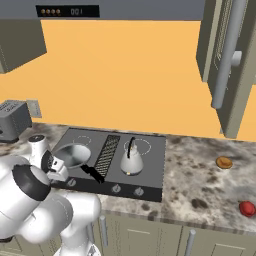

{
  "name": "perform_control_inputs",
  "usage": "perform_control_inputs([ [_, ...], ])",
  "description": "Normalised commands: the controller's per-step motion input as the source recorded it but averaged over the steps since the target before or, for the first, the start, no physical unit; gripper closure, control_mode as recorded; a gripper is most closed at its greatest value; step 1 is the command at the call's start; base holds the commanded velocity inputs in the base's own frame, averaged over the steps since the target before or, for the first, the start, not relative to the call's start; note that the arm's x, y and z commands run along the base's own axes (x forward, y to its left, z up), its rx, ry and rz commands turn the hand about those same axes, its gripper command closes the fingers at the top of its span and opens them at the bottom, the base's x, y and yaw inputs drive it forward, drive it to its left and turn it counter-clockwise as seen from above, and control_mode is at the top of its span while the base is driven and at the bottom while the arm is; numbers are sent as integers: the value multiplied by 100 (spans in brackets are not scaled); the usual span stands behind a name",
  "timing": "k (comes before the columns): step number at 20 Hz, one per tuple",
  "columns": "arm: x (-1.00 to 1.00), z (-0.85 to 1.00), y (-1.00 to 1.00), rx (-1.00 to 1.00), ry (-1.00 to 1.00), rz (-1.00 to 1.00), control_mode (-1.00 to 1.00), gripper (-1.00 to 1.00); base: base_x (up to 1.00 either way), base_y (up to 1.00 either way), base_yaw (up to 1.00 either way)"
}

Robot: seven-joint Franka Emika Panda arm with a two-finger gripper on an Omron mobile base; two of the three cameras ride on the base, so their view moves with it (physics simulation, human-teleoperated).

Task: Pick the pan from the cabinet and place it on the stove. Then turn on the stove burner for the pan.

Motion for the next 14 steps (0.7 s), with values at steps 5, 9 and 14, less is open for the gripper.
perform_control_inputs([
  [5, -3, -20, 0, 0, -6, 21, -100, 100, 0, 0, 0],
  [9, -5, -22, 0, 0, -6, 25, -100, 100, 0, 0, 0],
  [14, -10, -24, 0, 0, -9, 26, -100, 100, 0, 0, 0],
])
